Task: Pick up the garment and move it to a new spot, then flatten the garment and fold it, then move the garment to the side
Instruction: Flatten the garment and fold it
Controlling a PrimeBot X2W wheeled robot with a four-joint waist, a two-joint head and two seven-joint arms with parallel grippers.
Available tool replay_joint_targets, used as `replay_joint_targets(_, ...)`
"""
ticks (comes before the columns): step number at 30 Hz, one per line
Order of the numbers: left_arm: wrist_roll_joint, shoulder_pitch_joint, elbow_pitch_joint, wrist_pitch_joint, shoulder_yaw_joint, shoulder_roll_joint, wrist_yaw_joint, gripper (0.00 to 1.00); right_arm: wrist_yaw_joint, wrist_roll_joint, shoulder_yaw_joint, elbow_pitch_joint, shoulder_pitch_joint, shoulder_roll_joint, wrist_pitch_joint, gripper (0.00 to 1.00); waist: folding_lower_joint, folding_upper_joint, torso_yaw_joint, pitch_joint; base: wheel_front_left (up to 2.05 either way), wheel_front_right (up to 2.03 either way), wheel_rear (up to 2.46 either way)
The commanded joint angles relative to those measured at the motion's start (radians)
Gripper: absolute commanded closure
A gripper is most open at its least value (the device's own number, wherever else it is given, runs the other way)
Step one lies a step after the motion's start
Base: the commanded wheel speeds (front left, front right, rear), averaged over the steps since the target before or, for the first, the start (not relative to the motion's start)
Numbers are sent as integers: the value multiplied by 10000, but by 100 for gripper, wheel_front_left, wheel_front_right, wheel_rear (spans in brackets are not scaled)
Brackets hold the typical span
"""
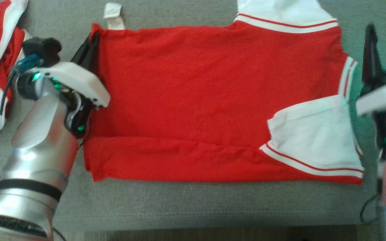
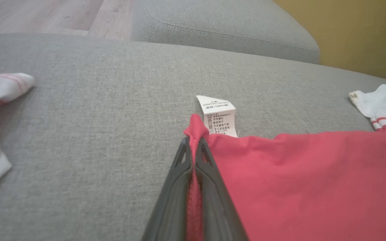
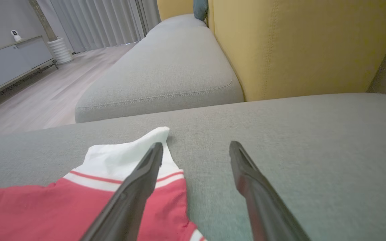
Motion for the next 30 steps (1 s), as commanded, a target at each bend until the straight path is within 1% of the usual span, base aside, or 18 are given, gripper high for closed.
replay_joint_targets(1,-91,-533,-436,-156,84,244,-60,100,-7,150,281,133,-824,-296,183,0,-1,0,366,350,0,0,0)
replay_joint_targets(7,-147,-960,-976,-286,-315,22,-60,100,-7,296,770,1993,-3101,-981,1026,0,-1,0,972,893,0,0,0)
replay_joint_targets(12,-190,-1120,-1229,-362,-526,-63,-60,100,-7,284,1092,3511,-4516,-1367,1874,0,-1,0,1278,1110,0,0,0)
replay_joint_targets(13,-213,-1133,-1264,-372,-553,-82,-60,100,-7,257,1114,3775,-4750,-1419,2025,0,-1,0,1317,1135,0,0,0)
replay_joint_targets(14,-213,-1133,-1264,-372,-553,-82,-60,100,-7,257,1114,3775,-4750,-1419,2025,0,-1,0,1317,1135,0,0,0)
replay_joint_targets(18,-248,-1153,-1353,-401,-651,-126,-61,100,-7,177,1244,4680,-5445,-1573,2677,0,-1,0,1441,1175,0,0,0)
replay_joint_targets(23,-288,-1154,-1379,-418,-686,-142,-61,100,-7,234,1487,5365,-5958,-1666,3372,0,-1,0,1499,1200,0,0,0)
replay_joint_targets(24,-299,-1157,-1382,-420,-683,-139,-61,100,-7,312,1543,5471,-6035,-1670,3533,40,-1,0,1501,1209,0,0,0)
replay_joint_targets(25,-308,-1160,-1384,-421,-679,-132,-61,100,-7,355,1600,5524,-6102,-1698,3608,100,-1,0,1502,1218,0,0,0)
replay_joint_targets(27,-321,-1157,-1378,-424,-660,-115,-61,100,-7,462,1669,5541,-6170,-1738,3632,100,-1,0,1495,1212,0,0,0)
replay_joint_targets(30,-286,-1119,-1443,-426,-538,-71,-61,100,-7,639,1752,5270,-6146,-1852,3161,100,-1,0,1472,1131,0,0,0)
